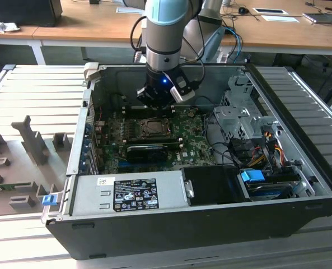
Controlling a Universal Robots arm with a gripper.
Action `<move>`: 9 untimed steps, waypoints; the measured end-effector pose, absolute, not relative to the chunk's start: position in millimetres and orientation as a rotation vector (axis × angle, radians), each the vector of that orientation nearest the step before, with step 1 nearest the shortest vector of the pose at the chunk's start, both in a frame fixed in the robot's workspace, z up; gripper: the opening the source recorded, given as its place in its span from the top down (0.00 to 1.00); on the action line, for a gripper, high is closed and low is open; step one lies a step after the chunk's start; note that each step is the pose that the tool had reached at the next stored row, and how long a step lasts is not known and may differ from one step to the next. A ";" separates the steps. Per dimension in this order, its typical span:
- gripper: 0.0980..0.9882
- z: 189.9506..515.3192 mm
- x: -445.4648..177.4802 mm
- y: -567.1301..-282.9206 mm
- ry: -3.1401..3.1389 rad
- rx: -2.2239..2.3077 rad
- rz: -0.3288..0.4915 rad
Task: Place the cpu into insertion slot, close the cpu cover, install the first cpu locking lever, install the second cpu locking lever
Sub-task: 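Install the first cpu locking lever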
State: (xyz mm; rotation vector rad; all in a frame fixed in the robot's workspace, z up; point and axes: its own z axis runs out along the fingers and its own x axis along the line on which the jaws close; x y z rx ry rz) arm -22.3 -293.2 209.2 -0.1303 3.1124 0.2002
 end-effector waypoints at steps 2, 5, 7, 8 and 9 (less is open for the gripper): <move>0.99 207.0 -21.9 -293.2 3.112 -0.130 0.200; 0.99 205.0 -21.5 -293.2 3.113 -0.130 0.197; 0.99 203.8 -21.2 -293.2 3.113 -0.130 0.195; 0.99 203.5 -21.1 -293.3 3.113 -0.130 0.193; 0.99 202.9 -20.9 -293.3 3.114 -0.130 0.191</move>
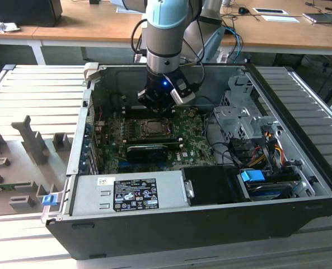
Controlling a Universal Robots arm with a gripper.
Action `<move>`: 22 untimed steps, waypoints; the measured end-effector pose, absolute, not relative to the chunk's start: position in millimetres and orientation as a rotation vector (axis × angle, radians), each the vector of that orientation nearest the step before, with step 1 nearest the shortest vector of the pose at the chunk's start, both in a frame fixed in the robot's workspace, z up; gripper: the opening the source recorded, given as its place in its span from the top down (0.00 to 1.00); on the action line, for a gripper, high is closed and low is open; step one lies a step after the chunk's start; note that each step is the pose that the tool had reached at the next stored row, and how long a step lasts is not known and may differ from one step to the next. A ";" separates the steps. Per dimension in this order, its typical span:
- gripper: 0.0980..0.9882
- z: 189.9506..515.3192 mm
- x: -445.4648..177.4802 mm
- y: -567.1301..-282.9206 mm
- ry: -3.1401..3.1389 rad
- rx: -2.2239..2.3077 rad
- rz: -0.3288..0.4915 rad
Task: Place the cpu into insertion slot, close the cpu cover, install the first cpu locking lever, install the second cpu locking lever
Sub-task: 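Install the first cpu locking lever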
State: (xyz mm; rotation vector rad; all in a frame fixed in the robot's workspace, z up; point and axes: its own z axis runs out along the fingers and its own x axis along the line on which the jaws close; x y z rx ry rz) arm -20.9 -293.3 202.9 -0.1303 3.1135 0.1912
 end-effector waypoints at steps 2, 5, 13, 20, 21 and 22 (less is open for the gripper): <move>0.99 202.6 -20.8 -293.3 3.114 -0.130 0.189; 0.99 202.5 -20.7 -293.3 3.114 -0.131 0.186; 0.99 200.2 -20.7 -293.4 3.114 -0.130 0.182; 0.99 201.4 -20.6 -293.1 3.113 -0.131 0.184; 0.99 202.4 -20.6 -293.1 3.113 -0.131 0.184; 0.99 203.2 -20.6 -293.2 3.114 -0.131 0.183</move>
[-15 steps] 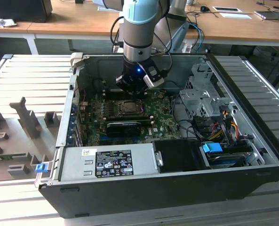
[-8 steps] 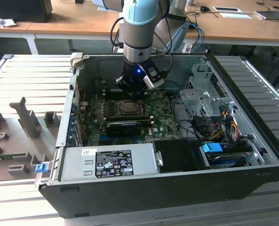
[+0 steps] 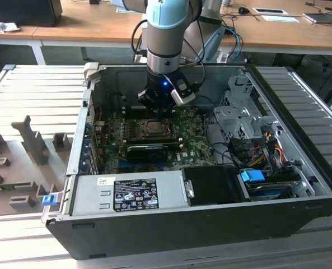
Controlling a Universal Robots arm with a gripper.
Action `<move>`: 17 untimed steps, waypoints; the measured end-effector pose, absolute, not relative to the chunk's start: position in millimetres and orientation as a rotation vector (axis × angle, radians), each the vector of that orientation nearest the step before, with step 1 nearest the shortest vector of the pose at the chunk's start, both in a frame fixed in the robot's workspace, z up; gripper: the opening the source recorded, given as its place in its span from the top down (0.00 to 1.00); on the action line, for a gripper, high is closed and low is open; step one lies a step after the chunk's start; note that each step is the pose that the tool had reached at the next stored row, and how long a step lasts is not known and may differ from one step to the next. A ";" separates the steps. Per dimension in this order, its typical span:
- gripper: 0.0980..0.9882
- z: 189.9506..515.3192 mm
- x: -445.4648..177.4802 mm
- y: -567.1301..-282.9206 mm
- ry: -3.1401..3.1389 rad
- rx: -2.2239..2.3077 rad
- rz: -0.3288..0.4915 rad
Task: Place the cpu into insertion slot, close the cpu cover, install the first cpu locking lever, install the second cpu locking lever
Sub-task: 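Install the first cpu locking lever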
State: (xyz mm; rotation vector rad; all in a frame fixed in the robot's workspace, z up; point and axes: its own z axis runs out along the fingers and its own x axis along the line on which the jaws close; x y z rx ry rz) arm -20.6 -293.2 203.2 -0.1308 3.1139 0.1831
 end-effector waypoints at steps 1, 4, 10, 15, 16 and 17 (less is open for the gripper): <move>0.99 203.8 -20.6 -293.1 3.114 -0.131 0.183; 0.99 207.6 -20.6 -293.0 3.114 -0.131 0.183; 0.99 215.5 -20.7 -293.8 3.114 -0.131 0.183; 0.99 215.5 -20.7 -296.2 3.114 -0.131 0.183; 0.99 215.5 -20.6 -296.4 3.114 -0.131 0.183; 0.99 215.5 -20.6 -296.6 3.114 -0.131 0.183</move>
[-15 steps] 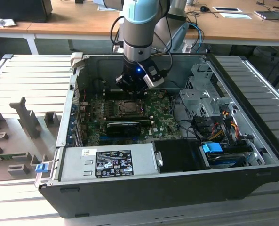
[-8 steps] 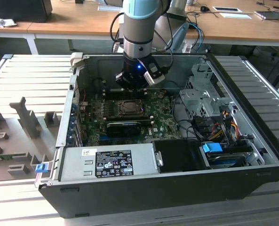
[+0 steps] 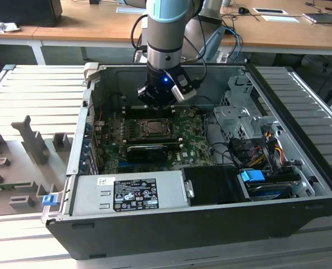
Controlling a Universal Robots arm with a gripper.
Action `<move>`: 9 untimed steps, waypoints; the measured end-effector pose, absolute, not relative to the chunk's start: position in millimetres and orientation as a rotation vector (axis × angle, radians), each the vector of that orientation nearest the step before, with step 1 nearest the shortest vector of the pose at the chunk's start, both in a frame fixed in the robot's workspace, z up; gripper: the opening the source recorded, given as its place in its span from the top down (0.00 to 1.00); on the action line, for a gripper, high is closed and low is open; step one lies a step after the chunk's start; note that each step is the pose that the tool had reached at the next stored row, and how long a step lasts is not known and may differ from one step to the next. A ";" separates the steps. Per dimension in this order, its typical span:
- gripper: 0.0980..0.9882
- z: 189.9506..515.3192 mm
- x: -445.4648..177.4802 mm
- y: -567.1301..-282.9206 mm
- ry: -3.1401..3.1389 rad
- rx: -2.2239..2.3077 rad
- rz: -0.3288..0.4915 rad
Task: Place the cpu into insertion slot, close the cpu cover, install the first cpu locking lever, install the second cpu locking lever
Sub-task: 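Install the first cpu locking lever, then install the second cpu locking lever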
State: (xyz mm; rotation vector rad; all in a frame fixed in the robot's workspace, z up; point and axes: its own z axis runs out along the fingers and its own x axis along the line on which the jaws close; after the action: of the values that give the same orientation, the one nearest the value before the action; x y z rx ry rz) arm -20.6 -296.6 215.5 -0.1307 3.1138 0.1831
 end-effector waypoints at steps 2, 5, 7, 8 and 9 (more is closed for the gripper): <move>0.99 215.5 -20.7 -296.7 3.114 -0.130 0.183; 0.99 215.5 -20.6 -297.1 3.114 -0.131 0.183; 0.99 215.5 -20.6 -297.5 3.114 -0.131 0.183; 0.99 215.5 -20.7 -297.7 3.114 -0.131 0.183; 0.99 215.5 -20.6 -297.9 3.114 -0.131 0.183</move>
State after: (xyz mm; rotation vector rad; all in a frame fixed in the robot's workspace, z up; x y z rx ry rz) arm -20.6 -297.9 215.5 -0.1308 3.1139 0.1830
